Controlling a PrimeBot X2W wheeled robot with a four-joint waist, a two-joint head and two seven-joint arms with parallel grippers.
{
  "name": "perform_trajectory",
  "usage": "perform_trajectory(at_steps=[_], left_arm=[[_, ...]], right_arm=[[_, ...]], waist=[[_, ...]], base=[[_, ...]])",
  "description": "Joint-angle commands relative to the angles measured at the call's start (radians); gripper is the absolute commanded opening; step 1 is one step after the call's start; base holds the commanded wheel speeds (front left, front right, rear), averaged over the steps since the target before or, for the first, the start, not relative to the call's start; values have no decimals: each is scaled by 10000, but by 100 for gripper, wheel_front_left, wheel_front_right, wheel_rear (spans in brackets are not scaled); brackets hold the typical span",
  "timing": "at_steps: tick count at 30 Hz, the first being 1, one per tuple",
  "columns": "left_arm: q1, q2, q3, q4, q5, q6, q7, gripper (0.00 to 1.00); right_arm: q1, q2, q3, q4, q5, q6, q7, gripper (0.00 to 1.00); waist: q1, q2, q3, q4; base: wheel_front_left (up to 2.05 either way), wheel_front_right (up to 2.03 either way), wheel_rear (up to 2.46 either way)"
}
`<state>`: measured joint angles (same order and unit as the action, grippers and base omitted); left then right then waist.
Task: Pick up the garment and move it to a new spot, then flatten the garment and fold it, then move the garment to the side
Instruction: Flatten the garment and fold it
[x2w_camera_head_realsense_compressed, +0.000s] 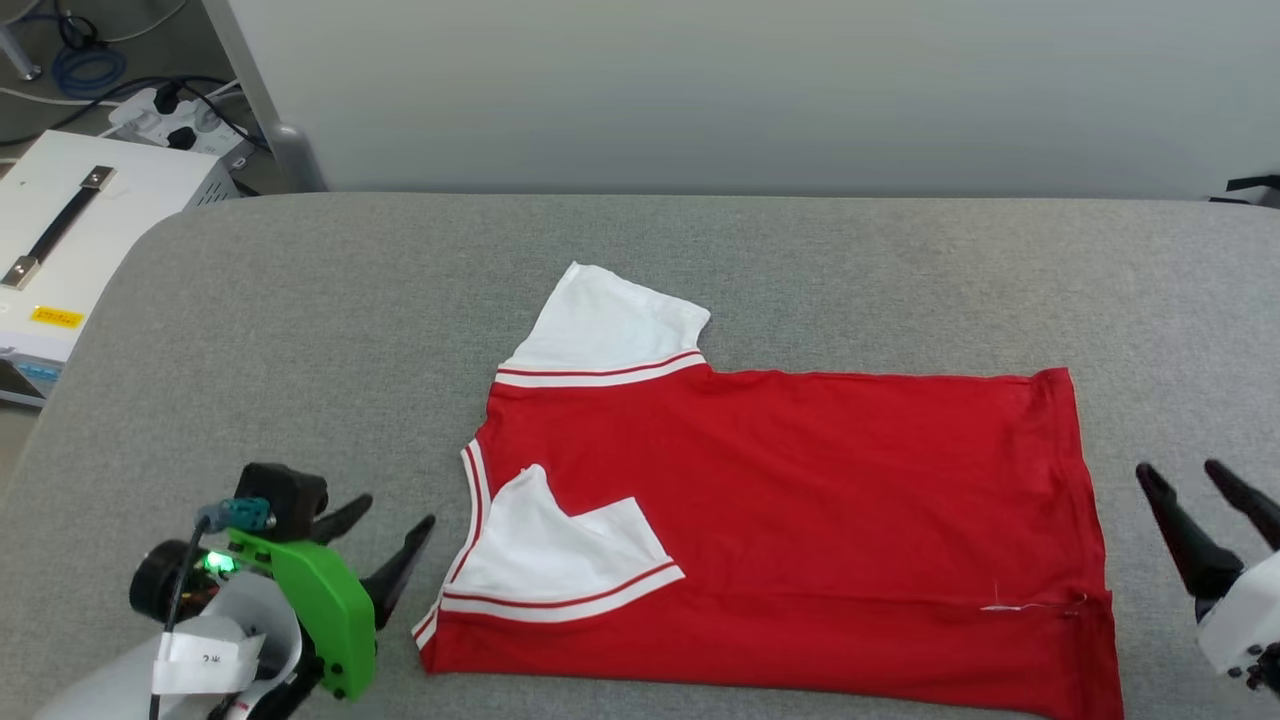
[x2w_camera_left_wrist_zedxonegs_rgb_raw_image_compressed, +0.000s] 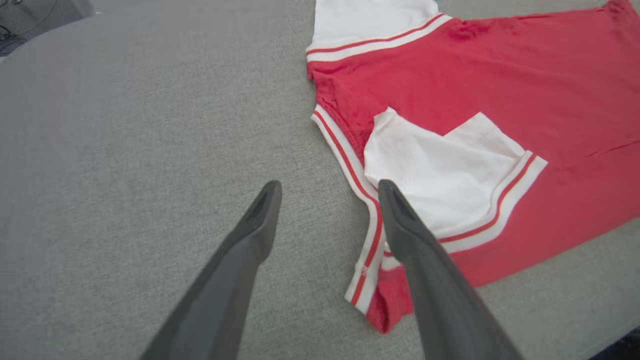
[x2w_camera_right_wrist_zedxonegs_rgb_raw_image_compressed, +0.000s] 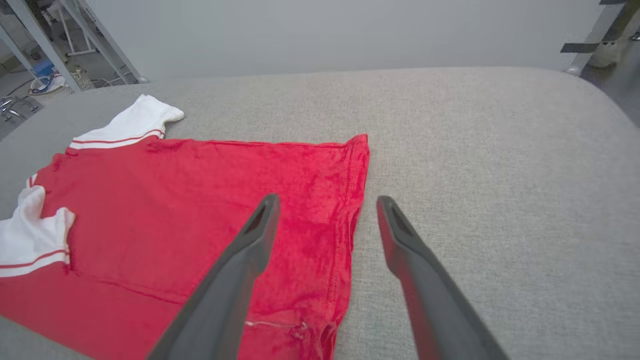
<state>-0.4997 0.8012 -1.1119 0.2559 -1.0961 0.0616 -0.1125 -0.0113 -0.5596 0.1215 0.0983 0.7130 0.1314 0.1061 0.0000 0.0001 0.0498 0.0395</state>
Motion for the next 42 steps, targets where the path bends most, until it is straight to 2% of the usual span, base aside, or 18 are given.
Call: perform_trajectory(at_steps=[1,5,10,14,18,25,26,28,36,42], left_arm=[[-302,64,171,-169,158,212,-209,100],[-843,103,521,-338,713,805,-765,100],[-1667,-11,855,-417,1178,1066,-996,100],[-2587,-145,1079,-242,1308,906,-795,100],[-3718,-231,1162,150,1399,385,-195,100],[-5752,-596,1121,1397,739,-1022,2180,100],[-6132,-682,1034,1635,531,-1288,2895,100],[-6714,-800,871,1941,344,-1550,3865,100],[-8642,-1394,364,3046,-244,-1846,7020,100],[-9346,-1659,-157,4037,63,-1788,8391,100]], right_arm=[[-82,260,-314,-246,-376,-7,-337,100],[-310,1055,-1035,-963,-1526,-7,-1155,100],[-479,2115,-1638,-1787,-2751,-7,-1893,100],[-490,2862,-1873,-2360,-3395,-7,-2074,100],[-607,3291,-1719,-2733,-3751,-7,-1960,100],[-1036,3535,-1396,-2895,-3964,-7,-1997,100],[-1120,3564,-1345,-2872,-3990,-7,-2023,100],[-1274,3553,-1245,-2777,-4082,-7,-2093,100],[-1977,3503,-793,-2495,-4097,-7,-2373,100],[-2484,3527,-499,-2292,-4052,-7,-2597,100]], waist=[[0,-1,8,-31],[0,-1,151,-196],[0,-1,531,-440],[0,-1,1071,-683],[0,-1,1742,-1033],[0,-1,2836,-1632],[0,-1,3037,-1745],[0,-1,3298,-1890],[0,-1,4379,-2412],[0,-1,5089,-2710]], base=[[0,0,0],[0,0,0],[0,0,0],[0,0,0],[0,0,0],[0,0,0],[0,0,0],[0,0,0],[0,0,0],[0,0,0]])
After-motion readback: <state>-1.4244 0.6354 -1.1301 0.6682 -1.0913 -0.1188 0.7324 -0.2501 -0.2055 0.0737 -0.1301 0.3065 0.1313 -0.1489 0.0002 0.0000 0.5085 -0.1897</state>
